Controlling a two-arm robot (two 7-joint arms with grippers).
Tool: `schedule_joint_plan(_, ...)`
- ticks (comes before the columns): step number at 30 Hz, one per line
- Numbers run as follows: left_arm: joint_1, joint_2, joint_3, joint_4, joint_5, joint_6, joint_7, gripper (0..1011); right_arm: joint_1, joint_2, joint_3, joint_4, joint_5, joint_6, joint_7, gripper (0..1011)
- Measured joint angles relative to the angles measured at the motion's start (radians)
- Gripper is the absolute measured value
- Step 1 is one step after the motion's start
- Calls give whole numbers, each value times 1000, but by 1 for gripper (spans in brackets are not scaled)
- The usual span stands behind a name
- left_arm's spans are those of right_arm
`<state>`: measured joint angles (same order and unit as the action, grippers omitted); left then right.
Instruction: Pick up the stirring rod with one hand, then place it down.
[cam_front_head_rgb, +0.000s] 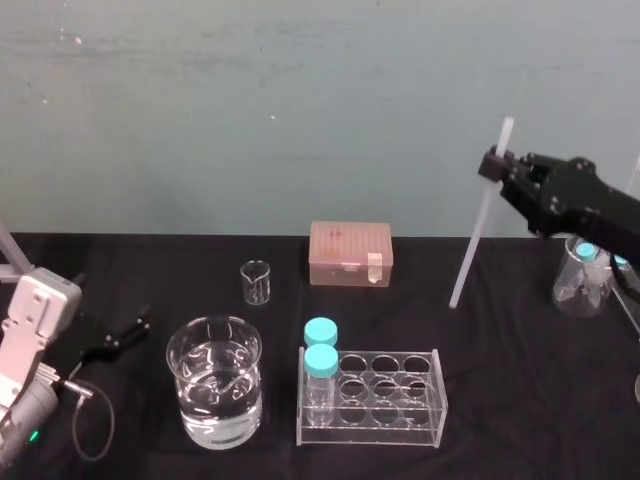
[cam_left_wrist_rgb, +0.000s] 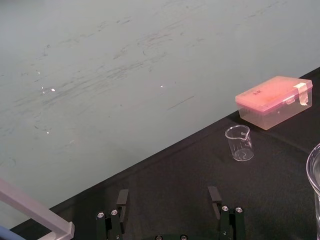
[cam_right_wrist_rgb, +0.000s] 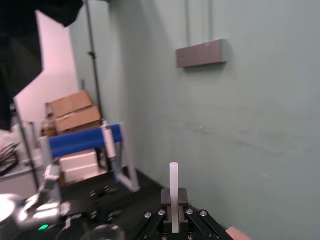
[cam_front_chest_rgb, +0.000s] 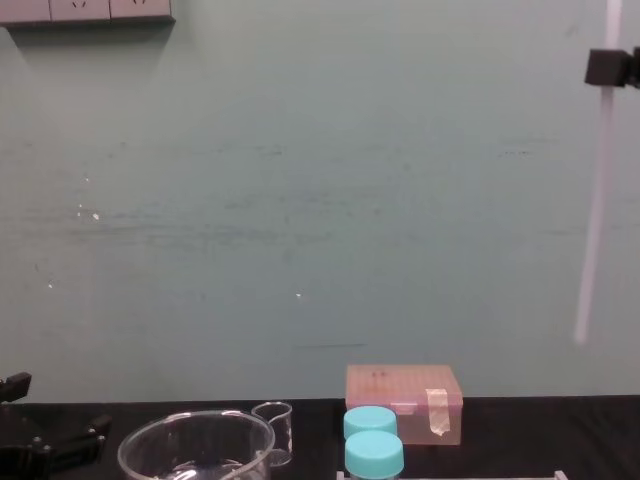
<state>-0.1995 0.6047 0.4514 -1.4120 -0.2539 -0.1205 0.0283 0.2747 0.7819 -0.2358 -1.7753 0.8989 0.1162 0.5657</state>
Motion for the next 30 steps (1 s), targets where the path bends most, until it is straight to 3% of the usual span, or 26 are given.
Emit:
schedule_joint_plan(5, 0, 0, 0, 0, 0, 0, 0, 1005, -21, 31, -22, 7, 12, -26, 68, 70)
schedule_joint_plan(12, 0, 0, 0, 0, 0, 0, 0, 1005, -15, 35, -69, 37, -1, -60, 110, 70)
schedule_joint_plan(30, 0, 0, 0, 0, 0, 0, 0, 1005, 26, -15, -163, 141, -73, -109, 162, 71)
